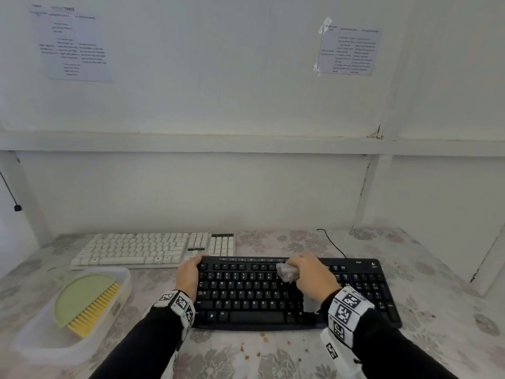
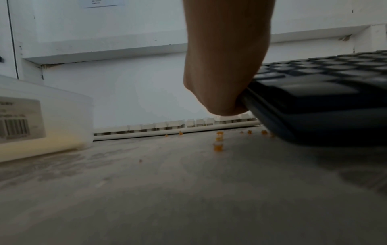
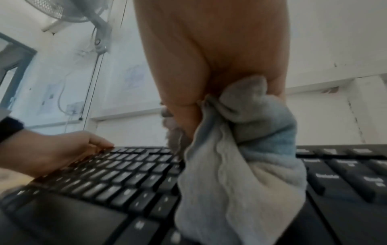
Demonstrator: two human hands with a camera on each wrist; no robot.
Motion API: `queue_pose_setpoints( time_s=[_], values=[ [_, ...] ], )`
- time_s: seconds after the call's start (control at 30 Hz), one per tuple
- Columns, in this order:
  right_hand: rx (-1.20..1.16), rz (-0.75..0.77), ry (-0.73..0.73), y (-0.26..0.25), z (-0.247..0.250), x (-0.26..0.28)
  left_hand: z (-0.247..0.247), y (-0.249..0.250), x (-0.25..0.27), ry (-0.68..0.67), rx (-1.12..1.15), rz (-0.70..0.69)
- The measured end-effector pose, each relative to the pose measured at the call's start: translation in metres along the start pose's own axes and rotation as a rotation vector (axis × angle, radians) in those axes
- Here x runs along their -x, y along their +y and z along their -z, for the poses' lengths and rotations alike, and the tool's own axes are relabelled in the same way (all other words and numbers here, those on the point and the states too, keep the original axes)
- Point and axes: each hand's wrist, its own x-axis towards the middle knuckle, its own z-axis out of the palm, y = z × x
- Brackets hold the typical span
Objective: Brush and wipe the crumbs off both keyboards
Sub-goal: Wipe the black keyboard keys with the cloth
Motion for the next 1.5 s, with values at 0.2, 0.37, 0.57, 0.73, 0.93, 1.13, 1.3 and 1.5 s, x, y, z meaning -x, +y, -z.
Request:
queue_pose_setpoints(
  time_s=[0.2, 0.37, 0.57, 0.73, 0.93, 1.13, 1.3, 1.5],
  values=[
    [0.135, 0.049, -0.260, 0.004, -0.023, 0.017, -0.001, -0.002, -0.002, 0.002, 0.031, 0.011],
    [0.146, -0.014, -0.335, -0.003, -0.007, 0.019, -0.002, -0.001, -0.001, 0.016, 0.023, 0.009],
    [-0.038, 0.022, 0.002, -0.006, -0.009, -0.010, -0.002, -0.002, -0.002, 0.018, 0.037, 0.030],
    [0.147, 0.118, -0.092, -0.012, -0.035, -0.007, 0.001, -0.005, -0.006, 0.002, 0.012, 0.026],
    [0.191, 0.184, -0.348, -0.023, -0.030, 0.015, 0.002, -0.005, -0.007, -0.017, 0.003, 0.012],
    [-0.097, 0.138, -0.264, -0.022, 0.006, 0.002, 0.003, -0.006, -0.009, -0.028, 0.005, 0.018],
    [-0.103, 0.059, 0.015, -0.009, -0.008, -0.019, 0.004, -0.007, -0.009, -0.026, 0.017, 0.016],
    [0.118, 0.205, -0.220, -0.010, -0.032, 0.002, 0.005, -0.008, -0.011, -0.015, 0.014, 0.034]
  ],
)
